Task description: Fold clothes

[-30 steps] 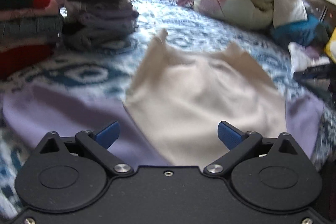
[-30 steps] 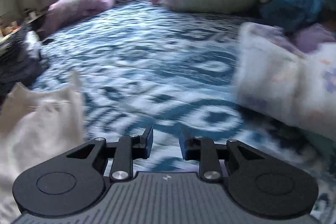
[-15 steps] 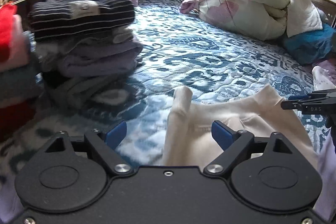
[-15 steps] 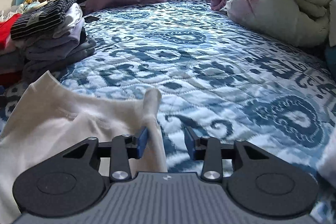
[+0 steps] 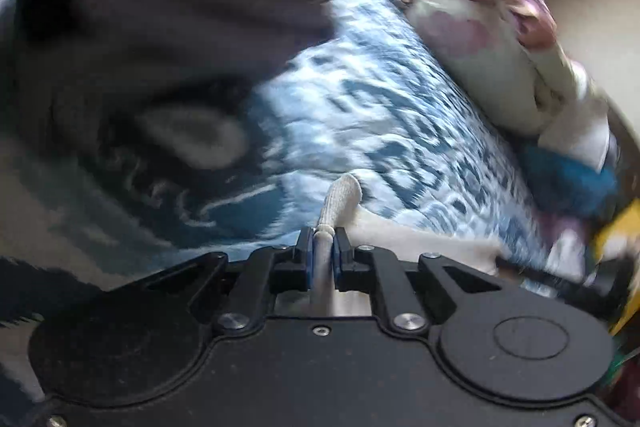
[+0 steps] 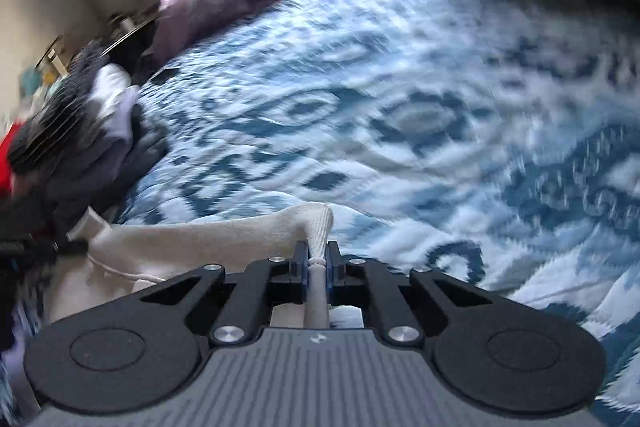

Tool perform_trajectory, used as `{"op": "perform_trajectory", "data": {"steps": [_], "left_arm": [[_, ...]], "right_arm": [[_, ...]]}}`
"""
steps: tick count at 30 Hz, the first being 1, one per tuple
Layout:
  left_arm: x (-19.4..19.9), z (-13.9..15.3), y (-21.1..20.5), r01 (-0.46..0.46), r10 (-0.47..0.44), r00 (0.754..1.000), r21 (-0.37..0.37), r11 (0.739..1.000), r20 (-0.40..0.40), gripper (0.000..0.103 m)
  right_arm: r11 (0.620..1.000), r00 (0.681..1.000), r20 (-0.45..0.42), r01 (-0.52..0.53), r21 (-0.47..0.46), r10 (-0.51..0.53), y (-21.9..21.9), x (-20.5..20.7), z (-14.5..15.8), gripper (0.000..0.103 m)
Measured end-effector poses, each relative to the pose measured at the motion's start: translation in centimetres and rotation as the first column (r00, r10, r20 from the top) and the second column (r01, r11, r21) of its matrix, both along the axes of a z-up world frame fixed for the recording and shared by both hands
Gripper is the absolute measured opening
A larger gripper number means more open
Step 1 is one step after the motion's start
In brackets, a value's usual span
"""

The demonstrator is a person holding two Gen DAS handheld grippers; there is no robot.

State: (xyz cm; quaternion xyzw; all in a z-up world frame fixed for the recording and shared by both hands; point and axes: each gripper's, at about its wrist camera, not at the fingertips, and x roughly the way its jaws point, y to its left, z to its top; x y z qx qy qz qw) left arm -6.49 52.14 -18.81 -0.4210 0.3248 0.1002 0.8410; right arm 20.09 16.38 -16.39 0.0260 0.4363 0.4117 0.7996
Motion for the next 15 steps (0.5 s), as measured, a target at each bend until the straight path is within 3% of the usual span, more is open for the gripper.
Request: {"op": "perform_trajectory", "data": {"steps": [4, 6, 8, 9, 12, 15], "left_arm": [[-0.6, -2.7, 1.7, -0.051, 0.055, 0.998, -0.181, 0.982, 0.017, 0.013], [-0.7, -3.2, 2.0, -0.065, 0.07, 0.997, -0.209, 0.976, 0.016, 0.013], [-0.6, -2.8, 2.0, -0.066, 0.07, 0.997, -0.186, 0.98, 0.014, 0.014], [-0.7, -2.5, 2.0, -0.072, 0.075, 0.997, -0.167, 0.983, 0.013, 0.016], [-1.5, -1.0, 1.9, -0.119, 0.121, 0.993, -0.075, 0.99, 0.015, 0.018], [-2.5, 1.2, 1.3, -0.16, 0.16, 0.987, 0.065, 0.985, 0.006, 0.019]], "right_arm": [[0.998, 0.987, -0.157, 0.046, 0.035, -0.04, -0.6, 2.2, -3.0, 0.01], [0.995, 0.978, -0.202, 0.069, 0.066, -0.054, -1.3, 2.6, -3.6, 0.008], [0.992, 0.971, -0.23, 0.086, 0.089, -0.063, -1.8, 3.0, -3.8, 0.01], [0.993, 0.977, -0.204, 0.083, 0.081, -0.065, -1.9, 2.8, -3.4, 0.014], [0.996, 0.992, -0.088, 0.091, 0.013, -0.09, -2.0, 2.3, -1.9, 0.021], [0.988, 0.989, 0.051, 0.144, -0.057, -0.141, -2.9, 2.2, -0.3, 0.026]]}}
